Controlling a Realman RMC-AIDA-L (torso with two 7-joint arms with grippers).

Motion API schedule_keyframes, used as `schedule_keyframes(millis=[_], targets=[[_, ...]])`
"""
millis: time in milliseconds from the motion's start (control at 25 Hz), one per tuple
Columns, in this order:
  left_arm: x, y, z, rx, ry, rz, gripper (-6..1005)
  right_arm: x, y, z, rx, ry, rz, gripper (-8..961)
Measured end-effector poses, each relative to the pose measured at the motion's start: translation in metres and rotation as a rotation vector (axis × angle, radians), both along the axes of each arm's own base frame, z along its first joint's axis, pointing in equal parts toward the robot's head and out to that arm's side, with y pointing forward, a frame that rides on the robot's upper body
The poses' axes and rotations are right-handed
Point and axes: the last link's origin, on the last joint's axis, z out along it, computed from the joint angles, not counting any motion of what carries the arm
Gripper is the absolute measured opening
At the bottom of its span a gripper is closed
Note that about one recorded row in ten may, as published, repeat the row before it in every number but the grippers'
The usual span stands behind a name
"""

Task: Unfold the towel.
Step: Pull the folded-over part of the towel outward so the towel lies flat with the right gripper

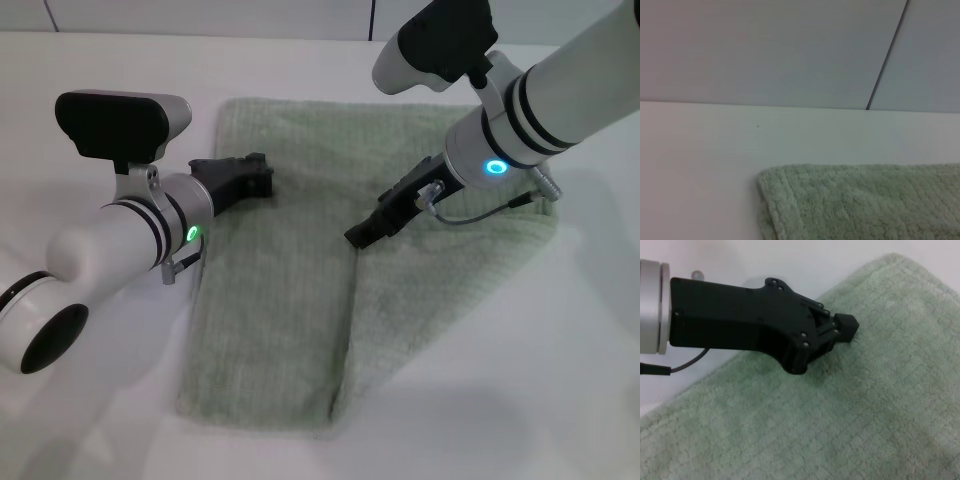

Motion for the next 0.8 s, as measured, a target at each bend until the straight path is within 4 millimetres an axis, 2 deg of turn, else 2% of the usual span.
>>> schedule_keyframes(millis=[720,800], targets=[[0.003,0.0,-0.0006,0.001,-0.009,-0.004,-2,0.0034,-0.0014,-0.0017,-0.007,-0.01,-0.006,726],[0.0027,-0.0002,-0.0005,0.001,-0.009,-0.003,-2,0.0035,-0.0015,-0.0021,-0.007,-0.012,-0.004,652]])
